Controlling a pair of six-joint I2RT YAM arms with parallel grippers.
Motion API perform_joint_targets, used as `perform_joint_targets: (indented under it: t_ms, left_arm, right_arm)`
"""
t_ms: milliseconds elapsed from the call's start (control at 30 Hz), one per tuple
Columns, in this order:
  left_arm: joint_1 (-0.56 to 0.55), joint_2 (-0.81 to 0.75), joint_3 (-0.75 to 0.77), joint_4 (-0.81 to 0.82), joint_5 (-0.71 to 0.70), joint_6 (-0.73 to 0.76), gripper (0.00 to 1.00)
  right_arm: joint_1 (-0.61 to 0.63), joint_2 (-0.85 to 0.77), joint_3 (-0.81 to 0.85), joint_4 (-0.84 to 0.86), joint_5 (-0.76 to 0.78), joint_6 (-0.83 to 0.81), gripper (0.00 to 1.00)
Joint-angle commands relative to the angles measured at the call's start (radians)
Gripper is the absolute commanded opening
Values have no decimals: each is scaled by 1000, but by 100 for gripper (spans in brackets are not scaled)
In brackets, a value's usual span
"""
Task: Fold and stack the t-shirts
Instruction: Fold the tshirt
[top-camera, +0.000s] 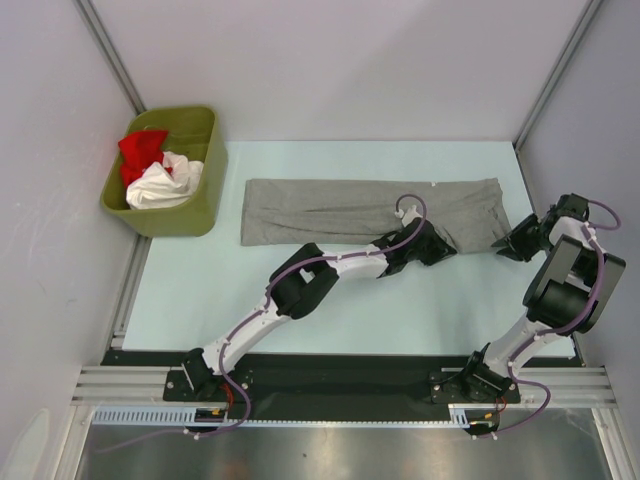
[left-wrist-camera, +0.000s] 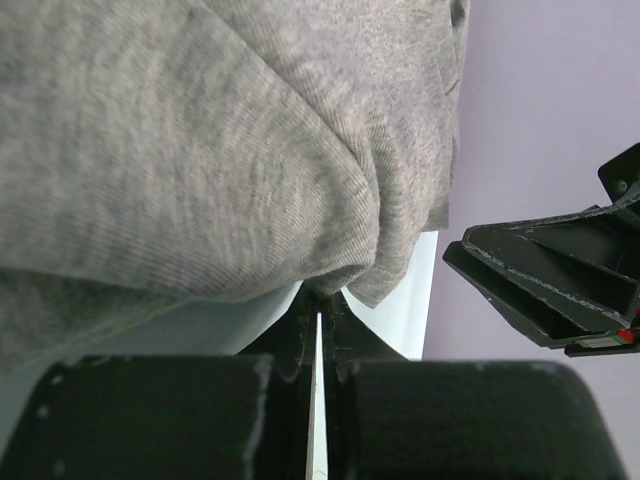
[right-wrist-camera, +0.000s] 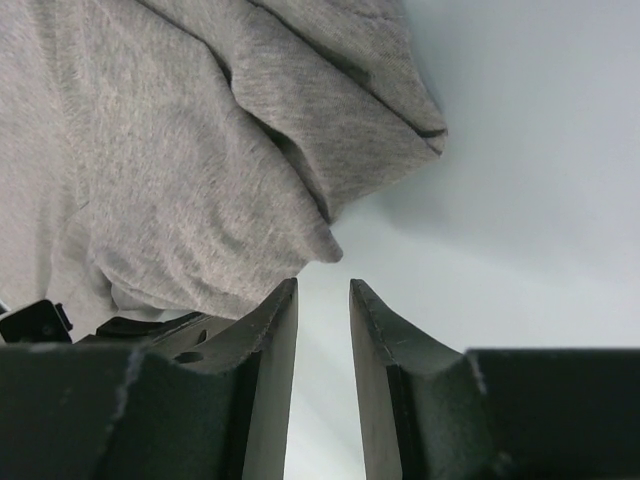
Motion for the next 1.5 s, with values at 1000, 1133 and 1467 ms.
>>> perform_joint_targets:
  t_ms: [1000, 1133, 1467]
  left_arm:
    - [16, -128, -4, -59, 28, 93, 0]
    - [19, -152, 3, -90, 40, 125, 0]
    - [44, -215, -7, -119, 109, 161, 0]
  right_arm:
    - [31, 67, 61, 34, 23, -42, 12]
    - [36, 31, 68, -6, 23, -22, 7]
    - [65, 3, 140, -80, 23, 30, 1]
